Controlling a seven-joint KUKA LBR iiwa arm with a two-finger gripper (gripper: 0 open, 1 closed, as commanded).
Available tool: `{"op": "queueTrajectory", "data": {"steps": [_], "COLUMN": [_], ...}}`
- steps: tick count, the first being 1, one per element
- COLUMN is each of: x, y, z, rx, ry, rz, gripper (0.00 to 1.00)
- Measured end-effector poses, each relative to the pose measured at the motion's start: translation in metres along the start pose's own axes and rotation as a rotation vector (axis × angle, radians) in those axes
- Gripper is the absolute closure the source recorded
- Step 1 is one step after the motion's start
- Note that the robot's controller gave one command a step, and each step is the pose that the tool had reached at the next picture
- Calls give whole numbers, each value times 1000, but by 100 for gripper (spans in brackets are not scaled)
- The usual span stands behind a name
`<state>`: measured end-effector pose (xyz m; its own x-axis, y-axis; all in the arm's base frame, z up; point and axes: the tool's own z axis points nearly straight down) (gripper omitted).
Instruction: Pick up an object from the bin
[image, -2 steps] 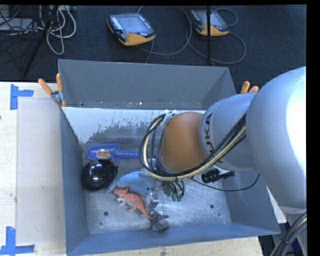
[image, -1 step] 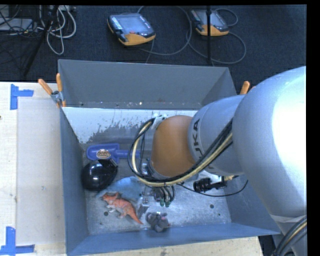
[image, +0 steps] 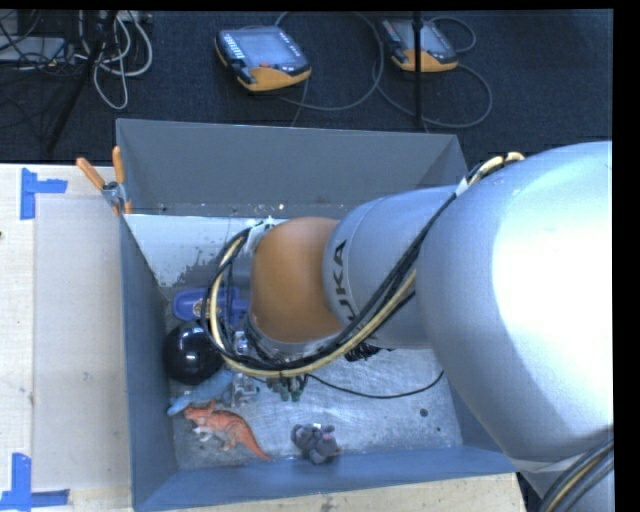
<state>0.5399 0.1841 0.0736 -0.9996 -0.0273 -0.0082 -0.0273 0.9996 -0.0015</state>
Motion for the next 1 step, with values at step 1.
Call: {"op": "queueTrajectory", "data": {"steps": [1], "x": [0], "y": [0], "z": [0], "rx": [0], "ry": [0], "rz": [0], "gripper": [100]}}
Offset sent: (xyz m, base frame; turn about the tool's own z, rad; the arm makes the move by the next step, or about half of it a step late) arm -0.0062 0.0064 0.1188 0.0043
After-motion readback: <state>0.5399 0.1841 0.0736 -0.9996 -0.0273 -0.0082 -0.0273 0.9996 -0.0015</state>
